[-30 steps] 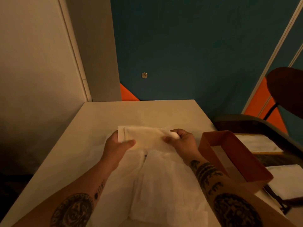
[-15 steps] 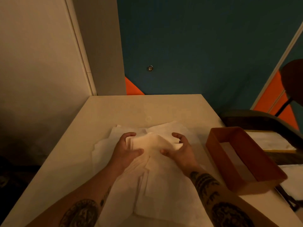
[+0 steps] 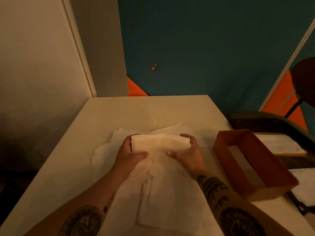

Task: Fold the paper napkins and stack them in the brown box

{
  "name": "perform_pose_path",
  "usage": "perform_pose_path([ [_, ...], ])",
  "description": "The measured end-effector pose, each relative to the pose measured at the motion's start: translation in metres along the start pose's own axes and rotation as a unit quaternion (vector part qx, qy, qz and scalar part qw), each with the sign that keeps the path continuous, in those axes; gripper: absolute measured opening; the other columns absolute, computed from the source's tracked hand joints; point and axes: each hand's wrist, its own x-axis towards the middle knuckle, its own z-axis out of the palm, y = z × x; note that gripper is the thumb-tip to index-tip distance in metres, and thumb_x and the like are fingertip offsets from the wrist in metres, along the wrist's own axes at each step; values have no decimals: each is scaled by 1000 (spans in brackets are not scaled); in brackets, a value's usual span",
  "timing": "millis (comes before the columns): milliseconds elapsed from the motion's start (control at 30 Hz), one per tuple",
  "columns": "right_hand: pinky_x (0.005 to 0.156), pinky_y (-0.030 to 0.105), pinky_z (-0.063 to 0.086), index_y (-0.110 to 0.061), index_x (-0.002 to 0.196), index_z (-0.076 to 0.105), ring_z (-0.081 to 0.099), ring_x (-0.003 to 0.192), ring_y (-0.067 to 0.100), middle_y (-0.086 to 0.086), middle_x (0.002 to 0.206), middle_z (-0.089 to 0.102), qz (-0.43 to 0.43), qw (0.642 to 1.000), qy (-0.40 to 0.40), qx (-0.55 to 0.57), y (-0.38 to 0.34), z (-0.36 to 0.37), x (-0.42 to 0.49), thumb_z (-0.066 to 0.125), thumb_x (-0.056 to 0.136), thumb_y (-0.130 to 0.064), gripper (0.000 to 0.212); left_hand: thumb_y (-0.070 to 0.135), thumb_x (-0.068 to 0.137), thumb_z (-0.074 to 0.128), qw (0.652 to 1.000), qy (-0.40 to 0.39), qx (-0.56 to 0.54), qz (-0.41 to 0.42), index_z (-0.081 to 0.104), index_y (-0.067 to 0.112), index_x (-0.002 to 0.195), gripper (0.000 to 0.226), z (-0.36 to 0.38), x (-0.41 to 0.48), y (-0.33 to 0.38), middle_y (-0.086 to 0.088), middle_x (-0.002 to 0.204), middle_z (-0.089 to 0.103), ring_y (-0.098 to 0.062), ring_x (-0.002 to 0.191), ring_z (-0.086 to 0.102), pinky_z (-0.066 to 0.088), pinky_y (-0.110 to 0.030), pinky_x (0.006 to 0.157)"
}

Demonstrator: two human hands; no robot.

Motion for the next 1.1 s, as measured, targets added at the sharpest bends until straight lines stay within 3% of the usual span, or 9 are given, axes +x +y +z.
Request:
perform_pose_path([
  [100, 68, 12, 50, -32, 125, 54, 56, 97, 2, -18, 112, 54, -9, 1000, 4, -3, -5, 4, 3, 95, 63, -22, 75, 11, 60, 82, 1000, 7, 16, 0, 63, 38, 113, 63, 4, -1, 0, 2, 111, 68, -19, 96, 68, 60, -49, 84],
  [233, 78, 32, 59, -32, 110, 62, 65, 97, 14, -7, 106, 69, 0, 999, 3, -48, 5, 4, 4, 95, 61, -34, 59, 24, 58, 84, 999, 7, 44, -5, 65, 43, 107, 56, 2, -2, -2, 5, 107, 73, -19, 99, 69, 60, -44, 83],
  [400, 69, 26, 58, -22, 90, 70, 66, 84, 11, -6, 95, 71, 2, 999, 29, -21, -4, 4, 4, 93, 68, -25, 33, 26, 69, 80, 997, 22, 72, 3, 67, 24, 92, 26, -5, 0, 2, 6, 79, 68, -14, 72, 61, 50, -30, 65],
  [567, 74, 27, 55, -32, 106, 65, 62, 94, 9, -9, 102, 67, 21, 993, -9, -116, -3, -5, -3, 93, 64, -39, 51, 28, 62, 84, 996, -8, 85, -17, 67, 26, 106, 47, -13, -3, -1, 2, 100, 76, -18, 93, 72, 60, -38, 80],
  [700, 80, 33, 56, -33, 107, 64, 62, 97, 12, -11, 104, 65, 12, 994, 4, -109, -5, -4, -4, 90, 70, -35, 46, 29, 70, 82, 994, -11, 104, -17, 67, 24, 104, 38, -10, -3, 1, 3, 99, 76, -17, 93, 72, 59, -42, 86],
  [800, 69, 23, 54, -29, 102, 68, 66, 92, 11, -9, 97, 70, 22, 990, -21, -138, -7, -4, -9, 89, 71, -41, 39, 42, 68, 74, 992, 4, 123, -10, 67, 25, 104, 40, -9, -4, 2, 4, 98, 76, -18, 94, 71, 58, -44, 88],
  [900, 65, 13, 49, -25, 103, 67, 62, 89, 10, -4, 99, 67, -4, 995, 8, -104, -19, -6, -10, 86, 76, -36, 35, 32, 77, 74, 991, 4, 131, 14, 67, 27, 104, 29, -9, -3, 9, 6, 100, 74, -17, 95, 70, 56, -38, 86],
  [1033, 96, 25, 47, -33, 123, 58, 57, 111, 3, -13, 120, 60, -84, 989, 26, -121, -37, -11, -2, 80, 81, -42, 48, 13, 88, 72, 987, -18, 151, 60, 62, 34, 93, 24, -10, 4, 27, 10, 92, 71, -10, 87, 66, 51, -33, 79],
  [1100, 104, 30, 43, -42, 130, 54, 50, 124, 4, -19, 132, 55, -121, 976, 0, -181, -54, -14, 2, 75, 84, -47, 50, 12, 90, 71, 982, -37, 170, 75, 60, 36, 92, 26, -8, 7, 36, 8, 91, 71, -13, 87, 67, 51, -33, 79],
])
